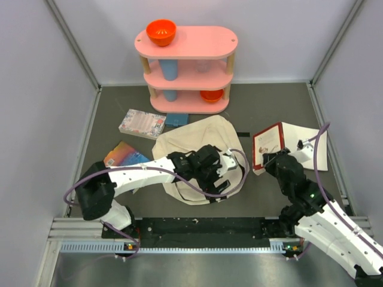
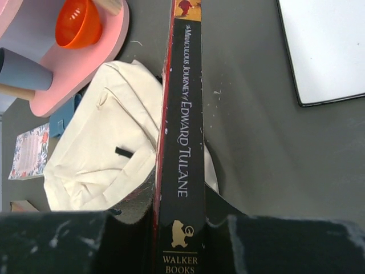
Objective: Pack the student bag
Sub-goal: Place the book in the student bag.
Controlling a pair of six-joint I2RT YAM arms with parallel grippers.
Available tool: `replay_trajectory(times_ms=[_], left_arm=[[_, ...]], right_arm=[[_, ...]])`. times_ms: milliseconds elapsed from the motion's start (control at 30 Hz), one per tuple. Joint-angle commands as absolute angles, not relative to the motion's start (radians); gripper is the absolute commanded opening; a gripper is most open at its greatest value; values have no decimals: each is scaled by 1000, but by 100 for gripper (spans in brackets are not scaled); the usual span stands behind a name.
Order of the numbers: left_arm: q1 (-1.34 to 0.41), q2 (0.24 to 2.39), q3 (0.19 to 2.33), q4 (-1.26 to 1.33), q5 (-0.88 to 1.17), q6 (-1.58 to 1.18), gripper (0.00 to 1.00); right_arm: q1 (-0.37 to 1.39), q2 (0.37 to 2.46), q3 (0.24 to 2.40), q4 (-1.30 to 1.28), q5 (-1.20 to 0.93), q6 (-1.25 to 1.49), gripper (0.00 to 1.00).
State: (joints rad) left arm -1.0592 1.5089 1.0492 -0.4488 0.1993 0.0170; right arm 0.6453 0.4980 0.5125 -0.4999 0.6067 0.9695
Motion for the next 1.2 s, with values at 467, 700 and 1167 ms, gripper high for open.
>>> replay_trajectory(times_ms=[467, 700, 1167], left_arm=[[-1126, 1660, 1146, -489, 94, 5, 88], [-1126, 1643, 1160, -488, 48, -31, 63], [-1103, 1629, 1172, -480, 12, -48, 0]], right_arm=[[644, 437, 534, -485, 641, 1029, 0], [644, 416, 526, -509, 641, 1045, 0], [644, 394, 518, -532, 643, 1058, 1]])
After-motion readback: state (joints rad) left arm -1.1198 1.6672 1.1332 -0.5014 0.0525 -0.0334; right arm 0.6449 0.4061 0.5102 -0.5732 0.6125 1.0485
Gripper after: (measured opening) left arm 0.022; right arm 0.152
